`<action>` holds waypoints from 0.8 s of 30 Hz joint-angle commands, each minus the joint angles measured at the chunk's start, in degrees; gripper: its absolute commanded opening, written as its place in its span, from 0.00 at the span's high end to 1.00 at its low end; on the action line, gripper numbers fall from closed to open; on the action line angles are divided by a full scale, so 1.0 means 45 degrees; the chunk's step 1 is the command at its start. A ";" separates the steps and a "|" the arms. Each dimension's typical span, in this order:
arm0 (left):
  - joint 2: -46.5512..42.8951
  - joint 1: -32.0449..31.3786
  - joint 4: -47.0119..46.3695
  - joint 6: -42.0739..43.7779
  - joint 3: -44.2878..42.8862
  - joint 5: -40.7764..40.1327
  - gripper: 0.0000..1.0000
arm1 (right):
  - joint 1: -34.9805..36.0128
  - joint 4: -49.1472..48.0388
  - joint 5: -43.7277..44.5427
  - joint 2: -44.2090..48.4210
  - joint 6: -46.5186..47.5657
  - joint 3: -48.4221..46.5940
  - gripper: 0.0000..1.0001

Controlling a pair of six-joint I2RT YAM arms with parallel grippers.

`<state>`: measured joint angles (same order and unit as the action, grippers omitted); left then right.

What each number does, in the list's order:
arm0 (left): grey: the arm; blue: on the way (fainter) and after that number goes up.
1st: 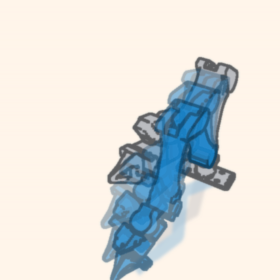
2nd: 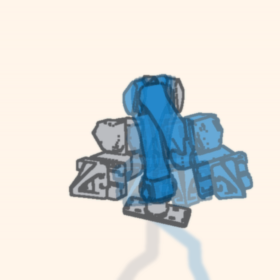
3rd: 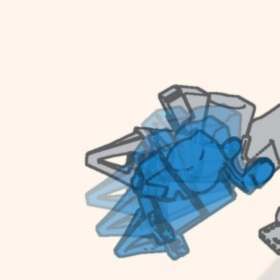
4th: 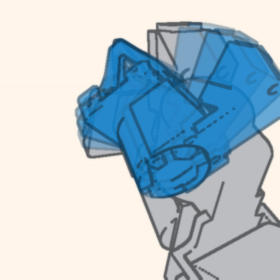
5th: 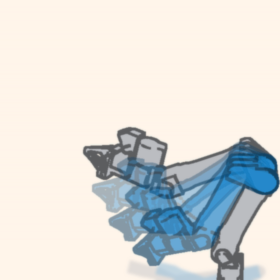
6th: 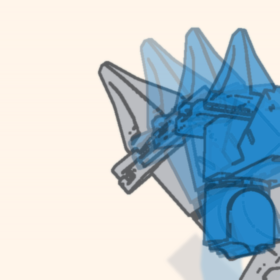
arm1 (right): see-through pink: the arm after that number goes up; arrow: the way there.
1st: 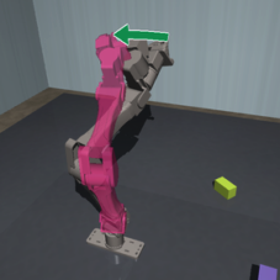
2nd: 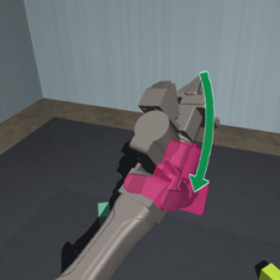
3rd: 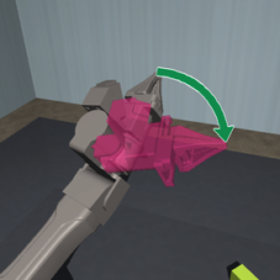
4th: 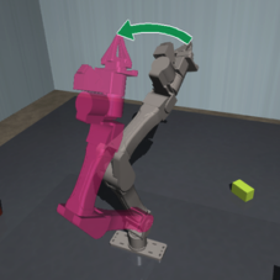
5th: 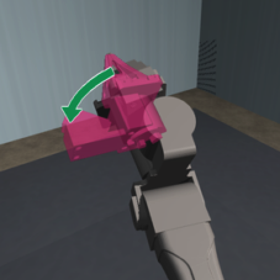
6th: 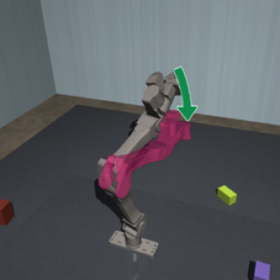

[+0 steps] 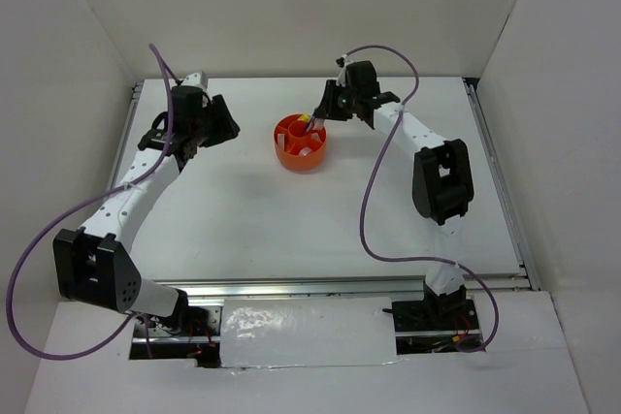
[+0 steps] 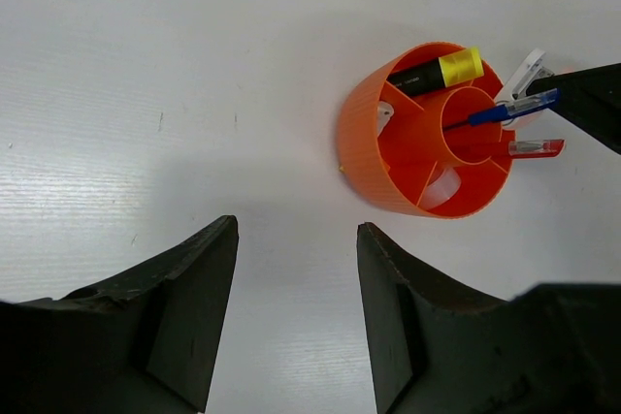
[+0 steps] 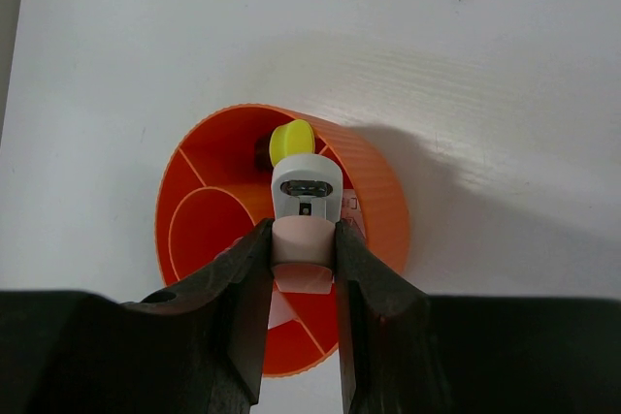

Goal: Sort the stationery into containers
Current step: Place the stapler in the storage box.

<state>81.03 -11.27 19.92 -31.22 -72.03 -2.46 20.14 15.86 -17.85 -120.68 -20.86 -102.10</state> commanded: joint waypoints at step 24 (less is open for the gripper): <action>-0.0449 0.0725 0.0472 0.1292 -0.1062 -0.0023 0.30 | 0.0427 0.0050 0.0743 0.2519 0.0944 -0.0025 0.41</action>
<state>81.25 -9.98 21.21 -28.36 -72.88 -3.18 22.74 17.30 -15.11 -118.21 -17.67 -101.62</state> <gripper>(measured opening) 0.697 0.591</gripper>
